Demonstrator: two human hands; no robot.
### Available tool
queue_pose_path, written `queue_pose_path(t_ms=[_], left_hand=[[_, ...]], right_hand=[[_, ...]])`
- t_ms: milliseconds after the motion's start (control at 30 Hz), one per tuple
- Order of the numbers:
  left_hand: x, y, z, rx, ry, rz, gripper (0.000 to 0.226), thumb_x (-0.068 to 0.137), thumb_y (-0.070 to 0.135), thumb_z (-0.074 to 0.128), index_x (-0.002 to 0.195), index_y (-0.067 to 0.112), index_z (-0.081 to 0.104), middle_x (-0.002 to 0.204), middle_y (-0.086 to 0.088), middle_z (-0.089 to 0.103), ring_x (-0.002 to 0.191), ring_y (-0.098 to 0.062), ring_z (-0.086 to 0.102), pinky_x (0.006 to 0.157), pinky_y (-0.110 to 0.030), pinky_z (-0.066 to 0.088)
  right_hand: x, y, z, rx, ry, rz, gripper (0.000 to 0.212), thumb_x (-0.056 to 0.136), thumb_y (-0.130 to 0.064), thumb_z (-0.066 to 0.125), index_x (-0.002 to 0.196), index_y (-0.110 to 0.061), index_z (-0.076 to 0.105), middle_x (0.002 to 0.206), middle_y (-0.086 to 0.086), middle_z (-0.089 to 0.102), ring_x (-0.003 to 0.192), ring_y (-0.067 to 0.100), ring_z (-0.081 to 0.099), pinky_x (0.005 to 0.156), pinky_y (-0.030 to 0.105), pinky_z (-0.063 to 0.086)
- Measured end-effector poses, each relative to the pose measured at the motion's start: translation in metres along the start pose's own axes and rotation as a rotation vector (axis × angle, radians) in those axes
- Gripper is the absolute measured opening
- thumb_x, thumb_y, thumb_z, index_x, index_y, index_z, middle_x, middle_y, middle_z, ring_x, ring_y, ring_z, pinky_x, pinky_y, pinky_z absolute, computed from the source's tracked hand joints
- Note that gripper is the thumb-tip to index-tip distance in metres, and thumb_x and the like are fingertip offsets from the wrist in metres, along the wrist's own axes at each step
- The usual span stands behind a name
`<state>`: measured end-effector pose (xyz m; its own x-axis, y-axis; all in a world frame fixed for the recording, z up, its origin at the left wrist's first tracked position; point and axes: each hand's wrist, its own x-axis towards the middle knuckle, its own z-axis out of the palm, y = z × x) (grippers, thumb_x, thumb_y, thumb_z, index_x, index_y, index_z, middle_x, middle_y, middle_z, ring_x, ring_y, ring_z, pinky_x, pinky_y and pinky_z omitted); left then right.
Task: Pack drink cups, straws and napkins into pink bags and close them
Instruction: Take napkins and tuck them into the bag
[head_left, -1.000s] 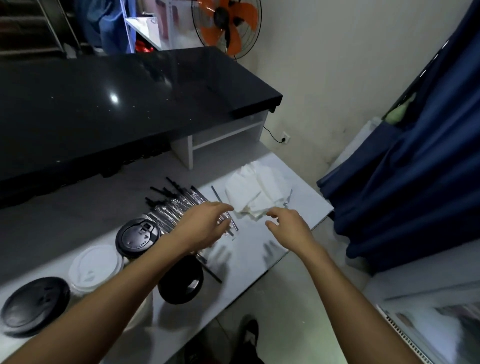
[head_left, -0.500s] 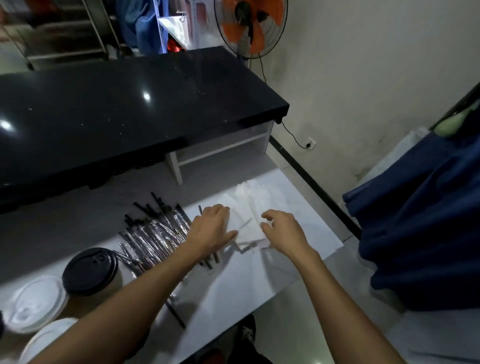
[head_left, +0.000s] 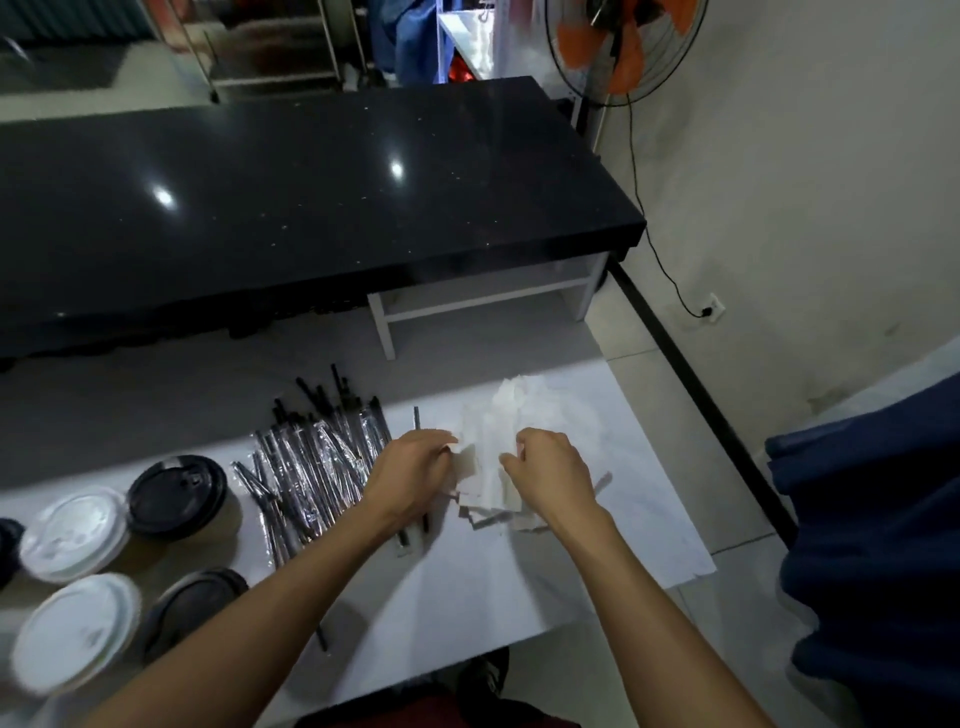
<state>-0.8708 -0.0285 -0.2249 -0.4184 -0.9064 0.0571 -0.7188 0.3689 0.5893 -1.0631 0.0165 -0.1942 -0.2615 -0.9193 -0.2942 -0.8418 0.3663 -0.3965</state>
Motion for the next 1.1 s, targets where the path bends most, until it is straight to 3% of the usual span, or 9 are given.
queue_pose_path(t_ms=[100, 267, 367, 467, 600, 733, 900, 967, 1100], left_hand=[[0.0, 0.0, -0.004, -0.079, 0.108, -0.087, 0.017, 0.096, 0.01, 0.059, 0.095, 0.008, 0.076, 0.092, -0.007, 0.075, 0.087, -0.026, 0.066, 0.078, -0.036, 0.053], [-0.001, -0.002, -0.018, -0.386, 0.202, -0.35, 0.022, 0.101, 0.021, 0.059, 0.114, 0.015, 0.075, 0.098, 0.011, 0.073, 0.084, 0.007, 0.064, 0.076, -0.013, 0.052], [-0.004, -0.006, -0.025, -0.475, 0.266, -0.398, 0.022, 0.102, 0.022, 0.058, 0.115, 0.016, 0.074, 0.098, 0.015, 0.073, 0.089, -0.003, 0.067, 0.086, -0.031, 0.057], [-0.009, -0.006, -0.031, -0.513, 0.299, -0.414, 0.02, 0.103, 0.02, 0.054, 0.108, 0.022, 0.073, 0.086, 0.017, 0.068, 0.073, 0.002, 0.059, 0.073, -0.027, 0.052], [-0.014, -0.008, -0.033, -0.535, 0.323, -0.424, 0.019, 0.105, 0.021, 0.051, 0.104, 0.026, 0.069, 0.085, 0.003, 0.07, 0.069, -0.008, 0.06, 0.057, -0.026, 0.049], [-0.021, -0.006, -0.031, -0.529, 0.293, -0.436, 0.018, 0.105, 0.021, 0.05, 0.104, 0.027, 0.068, 0.092, -0.005, 0.071, 0.077, -0.026, 0.065, 0.067, -0.044, 0.057], [-0.026, -0.003, -0.024, -0.54, 0.282, -0.394, 0.019, 0.103, 0.014, 0.054, 0.099, 0.023, 0.07, 0.081, 0.002, 0.065, 0.067, -0.009, 0.053, 0.061, -0.028, 0.045], [-0.028, -0.003, -0.022, -0.541, 0.266, -0.385, 0.018, 0.102, 0.014, 0.054, 0.099, 0.019, 0.071, 0.079, -0.002, 0.064, 0.066, -0.008, 0.05, 0.061, -0.031, 0.043], [-0.031, -0.001, -0.018, -0.56, 0.254, -0.37, 0.019, 0.102, 0.015, 0.053, 0.105, 0.016, 0.072, 0.091, -0.01, 0.071, 0.075, -0.01, 0.058, 0.069, -0.037, 0.053]], right_hand=[[0.005, -0.007, 0.002, -0.029, -0.033, 0.013, 0.034, 0.097, -0.042, 0.058, 0.078, -0.017, 0.046, 0.076, -0.002, 0.05, 0.069, 0.021, 0.052, 0.053, 0.03, 0.033], [0.01, -0.016, 0.001, -0.086, -0.009, -0.03, 0.024, 0.098, -0.037, 0.059, 0.093, -0.015, 0.05, 0.087, -0.001, 0.053, 0.078, 0.023, 0.053, 0.066, 0.033, 0.042], [0.013, -0.017, 0.002, -0.128, 0.006, -0.06, 0.015, 0.098, -0.028, 0.056, 0.093, -0.016, 0.048, 0.093, 0.001, 0.06, 0.076, 0.024, 0.051, 0.064, 0.032, 0.039], [0.015, -0.018, 0.002, -0.136, 0.059, -0.114, 0.013, 0.098, -0.028, 0.053, 0.098, -0.015, 0.055, 0.1, 0.003, 0.064, 0.08, 0.024, 0.055, 0.064, 0.031, 0.039], [0.019, -0.021, 0.003, -0.165, 0.021, -0.132, 0.035, 0.098, -0.047, 0.055, 0.112, -0.015, 0.055, 0.107, 0.003, 0.06, 0.095, 0.027, 0.061, 0.069, 0.033, 0.04], [0.018, -0.023, 0.011, -0.236, -0.019, -0.141, 0.05, 0.093, -0.062, 0.056, 0.108, -0.015, 0.054, 0.104, 0.003, 0.058, 0.092, 0.026, 0.06, 0.068, 0.033, 0.039], [0.015, -0.022, 0.016, -0.226, 0.004, -0.172, 0.02, 0.097, -0.032, 0.058, 0.093, -0.014, 0.052, 0.095, 0.002, 0.059, 0.074, 0.021, 0.049, 0.063, 0.032, 0.038], [0.015, -0.019, 0.018, -0.207, 0.009, -0.175, 0.009, 0.093, -0.014, 0.053, 0.084, -0.014, 0.049, 0.086, 0.001, 0.057, 0.068, 0.02, 0.048, 0.056, 0.032, 0.034], [0.011, -0.015, 0.017, -0.139, 0.005, -0.172, 0.018, 0.079, 0.004, 0.042, 0.075, -0.013, 0.042, 0.072, 0.001, 0.052, 0.059, 0.021, 0.042, 0.049, 0.032, 0.026]])
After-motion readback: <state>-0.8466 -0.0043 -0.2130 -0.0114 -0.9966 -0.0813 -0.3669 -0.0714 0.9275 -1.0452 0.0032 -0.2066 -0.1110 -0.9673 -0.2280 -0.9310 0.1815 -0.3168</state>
